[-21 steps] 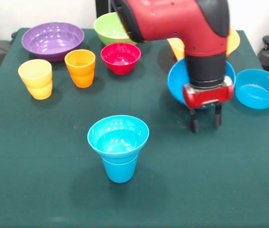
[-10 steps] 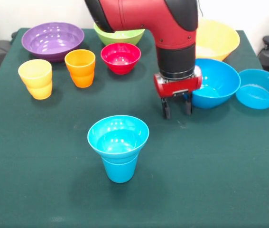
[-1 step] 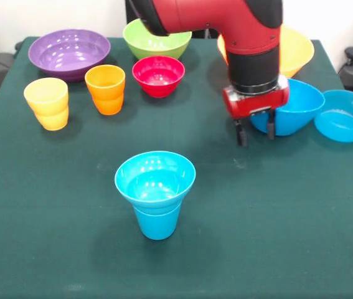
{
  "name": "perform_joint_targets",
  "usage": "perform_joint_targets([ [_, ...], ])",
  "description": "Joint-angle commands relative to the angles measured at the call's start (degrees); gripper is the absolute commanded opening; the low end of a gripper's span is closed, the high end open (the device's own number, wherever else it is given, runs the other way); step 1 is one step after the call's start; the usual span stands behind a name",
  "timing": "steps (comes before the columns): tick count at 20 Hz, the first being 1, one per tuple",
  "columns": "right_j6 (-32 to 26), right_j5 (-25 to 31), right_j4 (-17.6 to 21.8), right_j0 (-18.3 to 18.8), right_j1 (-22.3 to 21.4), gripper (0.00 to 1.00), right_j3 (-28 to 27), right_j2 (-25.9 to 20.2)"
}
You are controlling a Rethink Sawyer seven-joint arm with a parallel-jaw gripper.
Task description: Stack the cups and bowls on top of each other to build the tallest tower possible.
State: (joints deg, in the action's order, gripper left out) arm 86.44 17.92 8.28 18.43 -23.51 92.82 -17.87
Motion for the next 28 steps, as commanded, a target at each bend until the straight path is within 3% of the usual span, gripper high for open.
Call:
perform_joint_targets([
  [1,5.4,6.39,-2.7,-3.4,1.39,1.0,-3.34,-5.93],
  [9,2.38,7.43,-2.75,-5.43,4.58,1.0,-12.05,-4.82],
  [13,1.26,3.9,-1.86,-4.58,4.96,1.0,-13.03,-7.22],
  [18,0.65,2.04,-0.55,-5.05,8.56,1.0,-16.54,-7.66],
  [21,1.51,2.04,-1.13,-4.22,8.55,1.0,-15.3,-9.07],
  [28,4.91,3.33,-2.11,-3.0,1.52,1.0,-6.74,-10.79],
])
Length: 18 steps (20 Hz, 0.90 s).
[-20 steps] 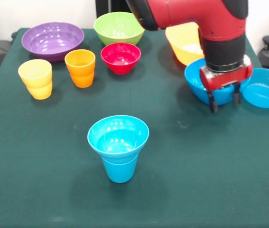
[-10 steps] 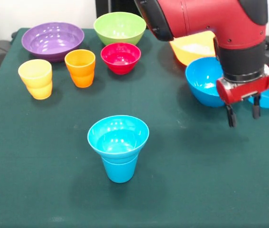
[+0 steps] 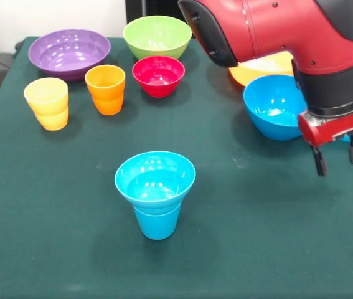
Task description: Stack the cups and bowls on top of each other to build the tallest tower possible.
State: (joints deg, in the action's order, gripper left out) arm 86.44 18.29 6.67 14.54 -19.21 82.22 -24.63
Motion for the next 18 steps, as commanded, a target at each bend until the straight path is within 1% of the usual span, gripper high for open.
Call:
perform_joint_targets([
  [1,5.18,3.18,-0.56,0.73,-3.4,1.0,4.64,-4.17],
  [6,7.27,3.09,-1.06,0.17,-7.14,1.0,9.26,-4.63],
  [10,8.27,2.93,-1.97,0.07,-8.81,1.0,11.43,-5.1],
  [13,7.84,2.89,-1.94,-0.59,-8.43,1.0,11.31,-4.7],
  [15,6.23,3.34,-0.93,-1.09,-7.46,1.0,10.34,-3.98],
  [18,3.21,4.92,0.43,0.01,-7.25,1.0,11.49,-4.82],
])
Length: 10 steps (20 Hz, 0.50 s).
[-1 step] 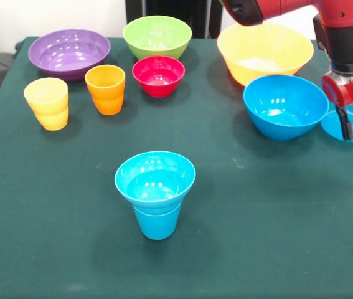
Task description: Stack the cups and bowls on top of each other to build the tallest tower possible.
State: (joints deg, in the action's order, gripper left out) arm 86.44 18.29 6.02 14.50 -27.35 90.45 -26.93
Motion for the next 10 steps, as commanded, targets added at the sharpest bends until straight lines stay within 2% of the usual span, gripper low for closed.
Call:
perform_joint_targets([
  [1,2.29,5.63,1.38,0.54,0.9,1.0,3.85,-2.9],
  [10,-3.41,5.89,6.32,1.7,1.24,1.0,5.36,-3.3],
])
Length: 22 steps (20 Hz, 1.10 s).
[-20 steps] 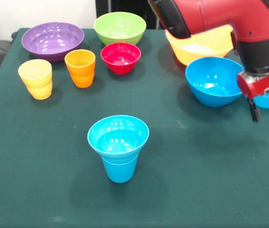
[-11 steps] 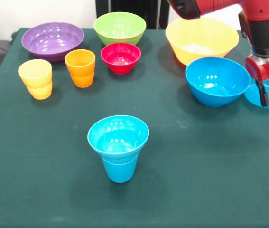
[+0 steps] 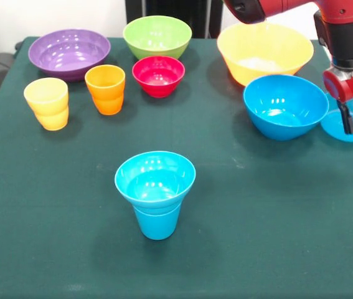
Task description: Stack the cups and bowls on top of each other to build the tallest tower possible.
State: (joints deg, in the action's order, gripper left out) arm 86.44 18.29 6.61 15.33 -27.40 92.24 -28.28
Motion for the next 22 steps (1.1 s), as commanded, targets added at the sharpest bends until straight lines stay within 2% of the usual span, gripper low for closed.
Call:
perform_joint_targets([
  [1,-3.28,5.88,6.02,0.76,1.3,1.0,3.69,-1.77],
  [7,-3.08,6.01,7.55,1.09,0.98,1.0,5.96,-1.95],
  [13,-2.39,2.02,11.33,1.33,0.64,1.0,7.87,-1.0],
  [22,-2.71,0.4,16.9,2.53,1.83,1.0,8.31,0.27],
])
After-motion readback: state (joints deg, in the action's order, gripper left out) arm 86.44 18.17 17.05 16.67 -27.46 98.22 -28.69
